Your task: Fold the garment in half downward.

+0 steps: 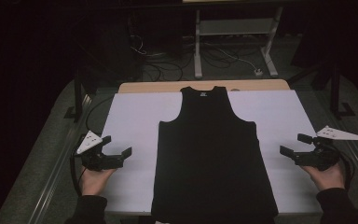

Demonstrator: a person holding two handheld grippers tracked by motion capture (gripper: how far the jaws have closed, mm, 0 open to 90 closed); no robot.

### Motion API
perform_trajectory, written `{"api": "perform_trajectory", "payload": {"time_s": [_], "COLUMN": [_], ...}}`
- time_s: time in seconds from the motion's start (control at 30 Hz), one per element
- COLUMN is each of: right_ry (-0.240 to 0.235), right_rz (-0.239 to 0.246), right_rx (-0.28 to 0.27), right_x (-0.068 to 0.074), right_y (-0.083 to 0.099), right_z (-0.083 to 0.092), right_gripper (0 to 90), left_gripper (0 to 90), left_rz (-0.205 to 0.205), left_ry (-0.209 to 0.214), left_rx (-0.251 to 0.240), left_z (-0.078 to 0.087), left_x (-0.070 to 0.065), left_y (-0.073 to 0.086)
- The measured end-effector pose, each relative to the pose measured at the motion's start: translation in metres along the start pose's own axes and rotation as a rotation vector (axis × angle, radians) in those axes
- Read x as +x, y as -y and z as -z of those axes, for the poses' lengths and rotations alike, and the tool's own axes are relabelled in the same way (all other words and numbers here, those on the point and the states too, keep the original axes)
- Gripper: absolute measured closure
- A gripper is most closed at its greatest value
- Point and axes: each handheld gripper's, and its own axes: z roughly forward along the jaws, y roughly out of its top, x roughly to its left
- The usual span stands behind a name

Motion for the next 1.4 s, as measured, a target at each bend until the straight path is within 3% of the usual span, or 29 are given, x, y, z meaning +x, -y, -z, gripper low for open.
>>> {"api": "perform_trajectory", "payload": {"time_s": [0.6, 0.77, 0.87, 1.4], "right_ry": [-0.013, -0.012, -0.014, -0.012], "right_rz": [0.007, 0.012, 0.013, 0.055], "right_rx": [-0.016, -0.017, -0.015, 0.016], "right_x": [0.002, 0.003, 0.004, 0.006], "right_y": [-0.002, -0.004, -0.005, -0.023], "right_z": [0.003, 0.003, 0.004, -0.001], "right_gripper": [0.0, 0.0, 0.0, 0.0], "left_gripper": [0.0, 0.0, 0.0, 0.0], "left_rz": [0.002, -0.026, -0.01, -0.056], "left_ry": [0.017, 0.014, 0.02, 0.015], "left_rx": [-0.02, -0.003, -0.007, 0.007], "left_z": [0.001, 0.002, 0.002, -0.001], "left_x": [-0.001, -0.003, -0.003, -0.006], "left_y": [-0.001, -0.003, -0.004, -0.021]}}
